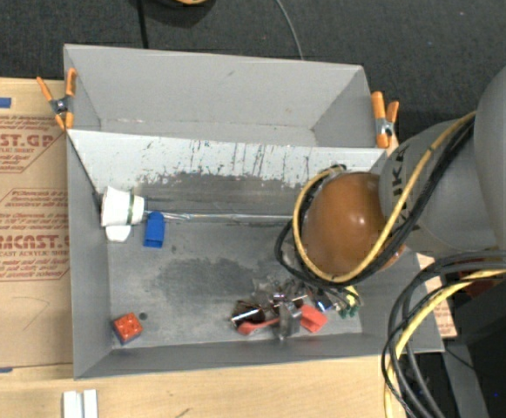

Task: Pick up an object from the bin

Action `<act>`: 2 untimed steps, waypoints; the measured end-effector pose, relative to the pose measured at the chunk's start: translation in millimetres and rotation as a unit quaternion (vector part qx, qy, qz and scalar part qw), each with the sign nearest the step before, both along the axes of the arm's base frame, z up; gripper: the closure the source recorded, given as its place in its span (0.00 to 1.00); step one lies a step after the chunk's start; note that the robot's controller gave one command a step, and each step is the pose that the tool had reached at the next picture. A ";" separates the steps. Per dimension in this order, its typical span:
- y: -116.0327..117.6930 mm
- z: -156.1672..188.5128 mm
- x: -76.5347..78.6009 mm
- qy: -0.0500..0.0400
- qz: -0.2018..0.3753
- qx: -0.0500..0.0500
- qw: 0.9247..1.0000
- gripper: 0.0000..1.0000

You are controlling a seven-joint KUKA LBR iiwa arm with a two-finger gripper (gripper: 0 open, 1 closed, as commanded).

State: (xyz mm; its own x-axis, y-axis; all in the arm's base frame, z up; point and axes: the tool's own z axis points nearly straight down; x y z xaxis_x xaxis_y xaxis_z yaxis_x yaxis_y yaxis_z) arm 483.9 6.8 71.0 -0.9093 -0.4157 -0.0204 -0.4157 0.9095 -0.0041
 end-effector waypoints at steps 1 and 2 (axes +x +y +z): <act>-4.9 -0.3 0.5 0.000 0.009 0.000 1.000 1.00; -5.2 -0.4 0.3 0.000 0.004 0.000 1.000 1.00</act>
Offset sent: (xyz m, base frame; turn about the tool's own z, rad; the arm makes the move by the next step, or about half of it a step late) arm -0.0010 -0.0034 -0.0010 0.0061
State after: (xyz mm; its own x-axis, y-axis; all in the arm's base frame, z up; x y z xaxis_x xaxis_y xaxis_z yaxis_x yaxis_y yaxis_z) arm 484.2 1.6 70.6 -0.9060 -0.4227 -0.0209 -0.4227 0.9062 -0.0041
